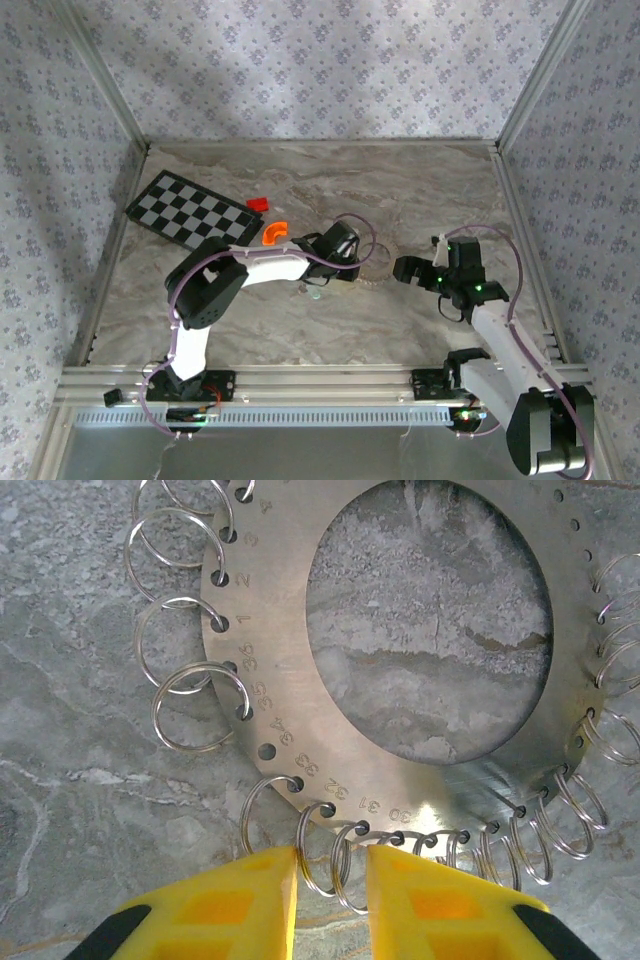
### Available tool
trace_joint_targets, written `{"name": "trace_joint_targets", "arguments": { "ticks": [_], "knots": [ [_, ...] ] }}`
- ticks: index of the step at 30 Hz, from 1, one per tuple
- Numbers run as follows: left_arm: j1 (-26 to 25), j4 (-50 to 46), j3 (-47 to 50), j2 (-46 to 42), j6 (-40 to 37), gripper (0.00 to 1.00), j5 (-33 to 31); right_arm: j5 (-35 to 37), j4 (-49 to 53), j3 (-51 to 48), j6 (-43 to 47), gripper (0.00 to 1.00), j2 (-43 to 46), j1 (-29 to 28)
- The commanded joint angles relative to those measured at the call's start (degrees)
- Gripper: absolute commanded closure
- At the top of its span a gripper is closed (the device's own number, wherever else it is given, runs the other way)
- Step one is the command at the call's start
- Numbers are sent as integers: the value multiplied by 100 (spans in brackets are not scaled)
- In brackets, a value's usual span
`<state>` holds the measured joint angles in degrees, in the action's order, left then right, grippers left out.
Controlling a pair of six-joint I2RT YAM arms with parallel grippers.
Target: Put the keys on the keyring
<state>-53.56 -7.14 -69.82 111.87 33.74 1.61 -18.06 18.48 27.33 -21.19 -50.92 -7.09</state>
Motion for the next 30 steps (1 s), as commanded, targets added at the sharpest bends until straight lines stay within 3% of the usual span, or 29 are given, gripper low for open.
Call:
{"name": "trace_joint_targets", "arguments": {
  "ticks": [1,7,14,30],
  "knots": [
    [-57,-116,-139,22,-7,76,-146,-75,26,-15,8,0,112,50],
    [-211,-318,-177,-133,-139,76,-541,-96,81,2,18,0,170,76],
    [-225,-166,-220,-65,11,81,-584,-110,151,-7,28,0,265,94],
    [-234,-95,-236,-62,70,81,-521,-154,213,1,54,0,352,190]
  ]
}}
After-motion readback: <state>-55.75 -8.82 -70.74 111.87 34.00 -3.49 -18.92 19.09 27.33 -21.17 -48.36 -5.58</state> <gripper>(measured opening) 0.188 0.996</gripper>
